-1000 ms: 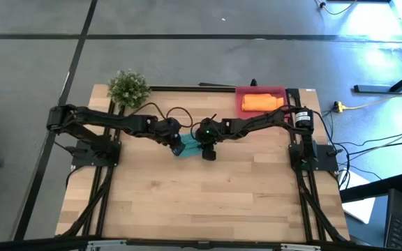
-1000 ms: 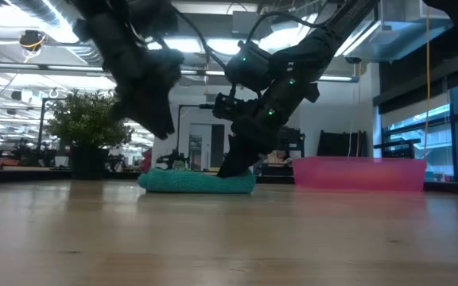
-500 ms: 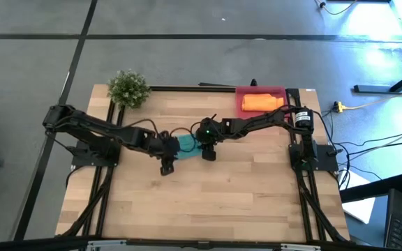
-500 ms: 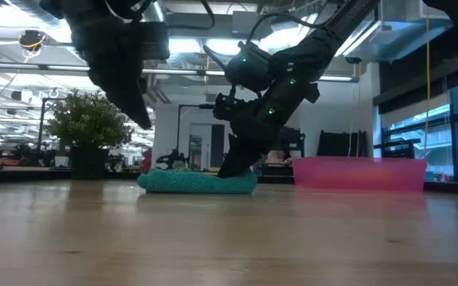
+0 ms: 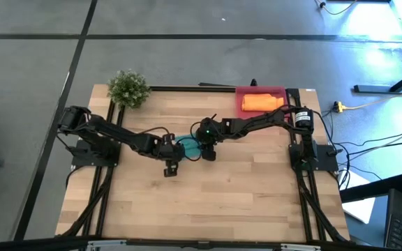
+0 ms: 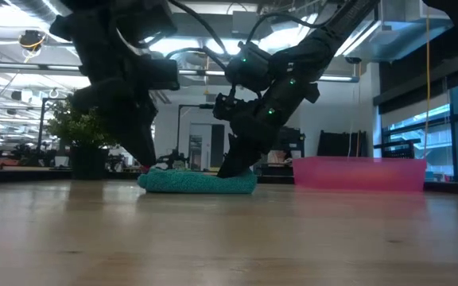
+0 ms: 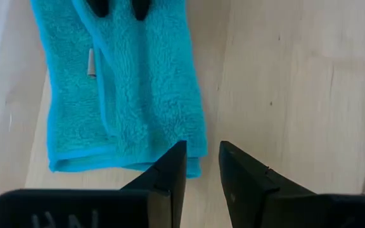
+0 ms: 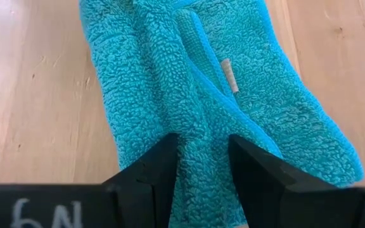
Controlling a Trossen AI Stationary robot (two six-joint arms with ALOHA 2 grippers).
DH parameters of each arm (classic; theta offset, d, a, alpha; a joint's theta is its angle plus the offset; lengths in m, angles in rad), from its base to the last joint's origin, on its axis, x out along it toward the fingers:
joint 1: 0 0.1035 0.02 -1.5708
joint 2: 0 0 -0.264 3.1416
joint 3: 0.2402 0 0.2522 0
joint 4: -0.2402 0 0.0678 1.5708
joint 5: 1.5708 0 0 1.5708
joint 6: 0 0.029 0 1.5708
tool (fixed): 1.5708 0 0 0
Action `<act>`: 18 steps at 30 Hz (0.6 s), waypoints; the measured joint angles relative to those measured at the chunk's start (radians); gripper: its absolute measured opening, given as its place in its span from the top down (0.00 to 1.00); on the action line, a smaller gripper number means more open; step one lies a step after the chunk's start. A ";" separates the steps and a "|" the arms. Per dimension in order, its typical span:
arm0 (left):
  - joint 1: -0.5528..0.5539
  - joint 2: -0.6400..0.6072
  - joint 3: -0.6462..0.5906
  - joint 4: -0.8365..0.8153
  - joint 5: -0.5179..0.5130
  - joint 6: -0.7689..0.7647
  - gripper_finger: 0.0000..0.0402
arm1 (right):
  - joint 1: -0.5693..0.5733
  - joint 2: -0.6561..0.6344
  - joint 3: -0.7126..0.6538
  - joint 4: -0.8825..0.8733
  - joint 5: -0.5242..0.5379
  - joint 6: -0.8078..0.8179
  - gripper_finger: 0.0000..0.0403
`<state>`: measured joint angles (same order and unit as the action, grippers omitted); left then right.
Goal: Roll microfiber towels into tight, uniform cylinder then place into a basket
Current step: Roll the blue microfiber towel
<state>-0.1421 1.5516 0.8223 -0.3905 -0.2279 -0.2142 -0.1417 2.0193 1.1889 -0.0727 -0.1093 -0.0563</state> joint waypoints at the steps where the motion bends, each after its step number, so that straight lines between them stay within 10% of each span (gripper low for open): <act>1: 0.000 0.000 0.000 -0.001 0.000 0.000 0.79 | 0.000 0.000 0.000 0.000 0.000 0.000 0.64; 18: 0.004 -0.010 0.001 0.004 0.019 -0.019 0.79 | 0.000 0.000 0.000 0.001 0.000 0.003 0.64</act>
<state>-0.1379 1.5421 0.8234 -0.3866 -0.2092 -0.2329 -0.1417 2.0193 1.1889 -0.0719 -0.1094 -0.0533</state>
